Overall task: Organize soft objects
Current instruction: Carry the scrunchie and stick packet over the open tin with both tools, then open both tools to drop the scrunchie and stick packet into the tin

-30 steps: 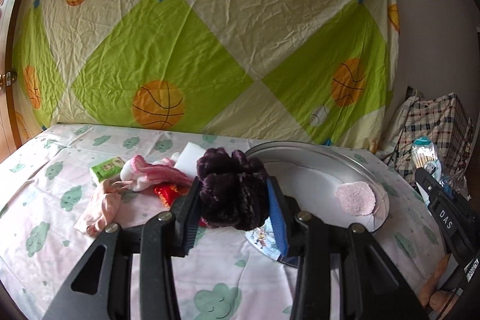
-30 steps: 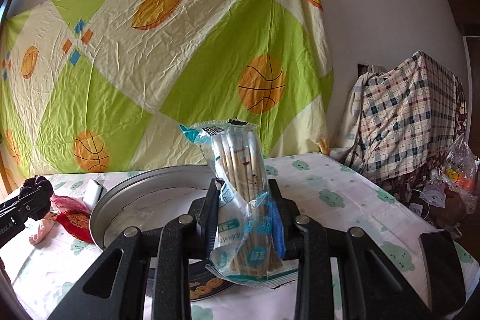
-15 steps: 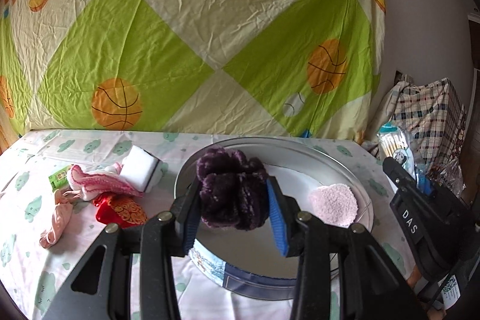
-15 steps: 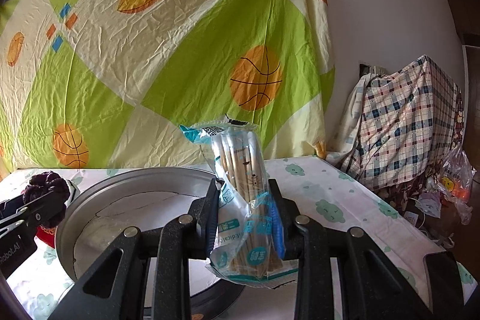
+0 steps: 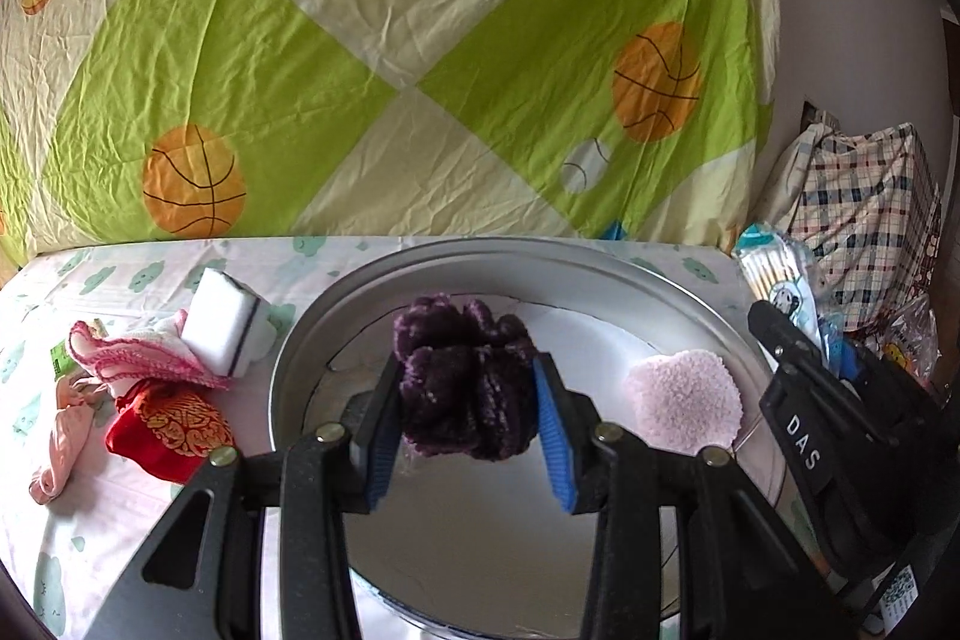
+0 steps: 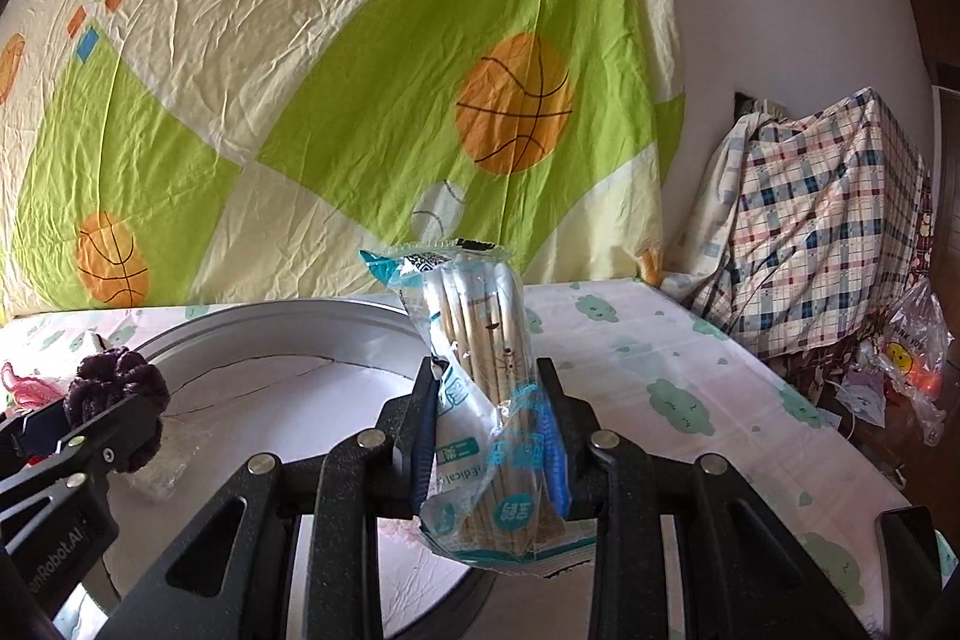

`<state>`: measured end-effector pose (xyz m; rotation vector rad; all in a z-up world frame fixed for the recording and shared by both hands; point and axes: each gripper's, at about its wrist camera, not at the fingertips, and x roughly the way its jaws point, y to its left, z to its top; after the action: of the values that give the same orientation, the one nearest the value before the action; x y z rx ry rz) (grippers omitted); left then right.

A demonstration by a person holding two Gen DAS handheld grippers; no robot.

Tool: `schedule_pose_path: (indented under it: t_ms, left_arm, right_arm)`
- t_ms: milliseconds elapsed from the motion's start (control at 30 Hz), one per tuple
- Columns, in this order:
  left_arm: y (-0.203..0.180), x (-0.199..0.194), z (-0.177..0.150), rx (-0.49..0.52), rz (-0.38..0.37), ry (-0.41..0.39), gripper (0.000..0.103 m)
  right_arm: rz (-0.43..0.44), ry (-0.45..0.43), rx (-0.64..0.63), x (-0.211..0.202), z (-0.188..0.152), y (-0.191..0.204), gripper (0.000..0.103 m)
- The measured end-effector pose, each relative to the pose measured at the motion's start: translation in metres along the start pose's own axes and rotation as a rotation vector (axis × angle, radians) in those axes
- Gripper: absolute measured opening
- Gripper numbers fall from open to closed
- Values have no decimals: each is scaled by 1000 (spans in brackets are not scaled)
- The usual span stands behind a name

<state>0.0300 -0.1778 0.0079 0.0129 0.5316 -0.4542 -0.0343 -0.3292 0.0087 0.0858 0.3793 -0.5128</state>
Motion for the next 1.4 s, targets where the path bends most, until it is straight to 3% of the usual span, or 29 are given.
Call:
schedule_pose_path:
  t_ms: [533,633,700,767,833,900,967,1033,1067,1200,1400]
  left_arm:
    - [-4,27,-5,-2,20,64,40]
    - [-4,28,-5,0,23,74,41]
    - [-3,27,-5,-2,35,71,48]
    - [-2,25,-6,-10,48,59,57]
    - [1,22,-6,-24,53,38,72]
    - [3,18,-6,-38,57,19,80]
    - [5,15,-6,-47,54,-1,86]
    - [7,10,-6,-53,55,-31,100]
    - [7,7,-6,-55,63,-49,102]
    - [5,-5,-8,-19,91,-112,102]
    - [14,-22,-13,-2,123,-134,102]
  right_arm:
    - [62,34,-61,10,-3,13,33]
    - [109,58,-81,15,-2,16,33]
    - [134,65,-87,17,-2,18,37]
    - [138,55,-84,15,-3,18,62]
    - [116,7,-59,6,-3,15,66]
    - [104,-63,-17,-5,-3,8,72]
    - [69,-114,11,-14,-2,4,85]
    - [32,-164,30,-23,-1,1,86]
    - [13,-183,37,-26,-1,-1,87]
    - [-19,-205,65,-31,0,-7,89]
    - [-40,-205,96,-33,-1,-14,89]
